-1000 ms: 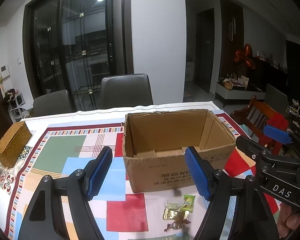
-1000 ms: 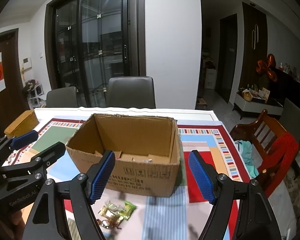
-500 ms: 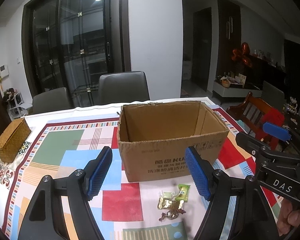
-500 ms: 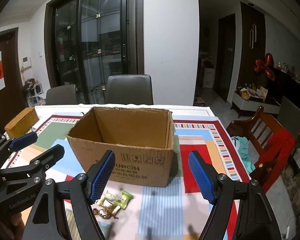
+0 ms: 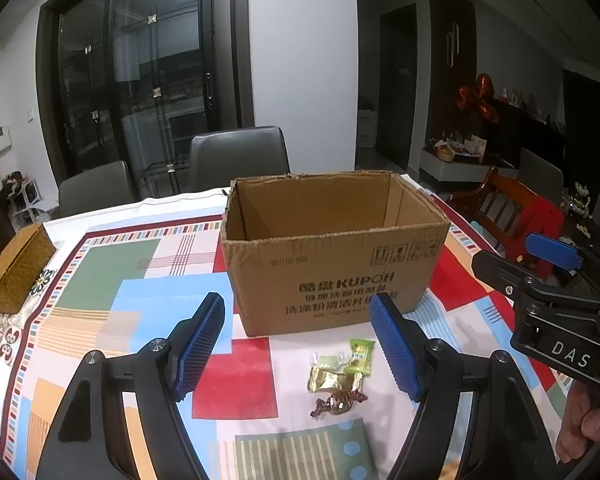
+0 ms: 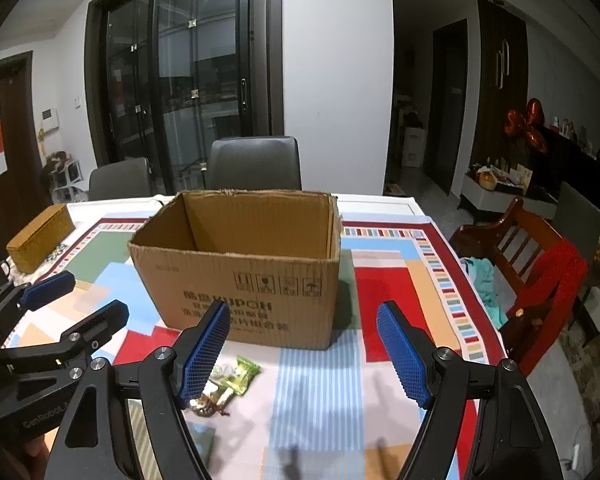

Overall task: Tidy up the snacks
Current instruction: 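Withdraw both open tools from the box toward the remaining candies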

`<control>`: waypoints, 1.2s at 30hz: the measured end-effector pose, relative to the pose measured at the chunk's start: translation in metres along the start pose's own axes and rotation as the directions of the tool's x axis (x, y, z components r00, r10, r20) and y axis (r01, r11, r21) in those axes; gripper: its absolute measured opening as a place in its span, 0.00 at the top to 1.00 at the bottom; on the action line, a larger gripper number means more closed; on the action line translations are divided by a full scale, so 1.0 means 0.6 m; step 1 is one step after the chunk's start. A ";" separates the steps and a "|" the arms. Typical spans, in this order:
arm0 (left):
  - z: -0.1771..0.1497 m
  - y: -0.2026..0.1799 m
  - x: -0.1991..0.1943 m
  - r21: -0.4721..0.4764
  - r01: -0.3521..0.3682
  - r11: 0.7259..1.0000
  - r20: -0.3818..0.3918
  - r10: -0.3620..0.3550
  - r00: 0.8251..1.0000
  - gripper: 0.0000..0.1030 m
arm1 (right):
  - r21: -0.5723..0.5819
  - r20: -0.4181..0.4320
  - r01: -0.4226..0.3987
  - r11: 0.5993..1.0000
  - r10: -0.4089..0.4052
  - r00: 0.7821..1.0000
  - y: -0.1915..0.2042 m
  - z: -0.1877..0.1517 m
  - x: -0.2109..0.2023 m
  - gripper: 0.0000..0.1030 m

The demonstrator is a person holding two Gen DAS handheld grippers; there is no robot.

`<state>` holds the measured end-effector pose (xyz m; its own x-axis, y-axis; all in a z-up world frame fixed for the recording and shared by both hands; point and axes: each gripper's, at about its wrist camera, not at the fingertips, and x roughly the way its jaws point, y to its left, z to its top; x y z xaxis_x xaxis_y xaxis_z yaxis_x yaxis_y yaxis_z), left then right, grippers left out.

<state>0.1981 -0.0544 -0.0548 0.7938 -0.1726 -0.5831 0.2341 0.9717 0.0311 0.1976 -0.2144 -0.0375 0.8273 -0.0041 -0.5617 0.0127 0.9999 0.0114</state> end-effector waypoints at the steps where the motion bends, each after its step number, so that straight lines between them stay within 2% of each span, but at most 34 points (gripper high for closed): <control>1: -0.002 0.000 0.001 0.002 0.002 1.000 -0.003 -0.002 1.000 0.27 | 0.001 -0.002 0.001 1.000 -0.001 1.000 0.000 -0.003 0.001 0.26; 24: -0.075 -0.006 0.027 0.026 0.029 0.999 -0.067 -0.027 0.997 0.27 | -0.005 -0.053 0.007 1.000 -0.008 0.999 0.002 -0.059 0.018 0.26; 36: -0.108 -0.012 0.059 0.032 0.057 0.998 -0.116 -0.053 0.992 0.27 | 0.004 -0.110 0.001 1.000 0.000 0.994 0.001 -0.097 0.045 0.25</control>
<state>0.1882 -0.0572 -0.1286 0.7094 -0.2042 -0.6745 0.2969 0.9546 0.0232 0.1870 -0.2131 -0.1009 0.7604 -0.0023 -0.6494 0.0154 0.9998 0.0145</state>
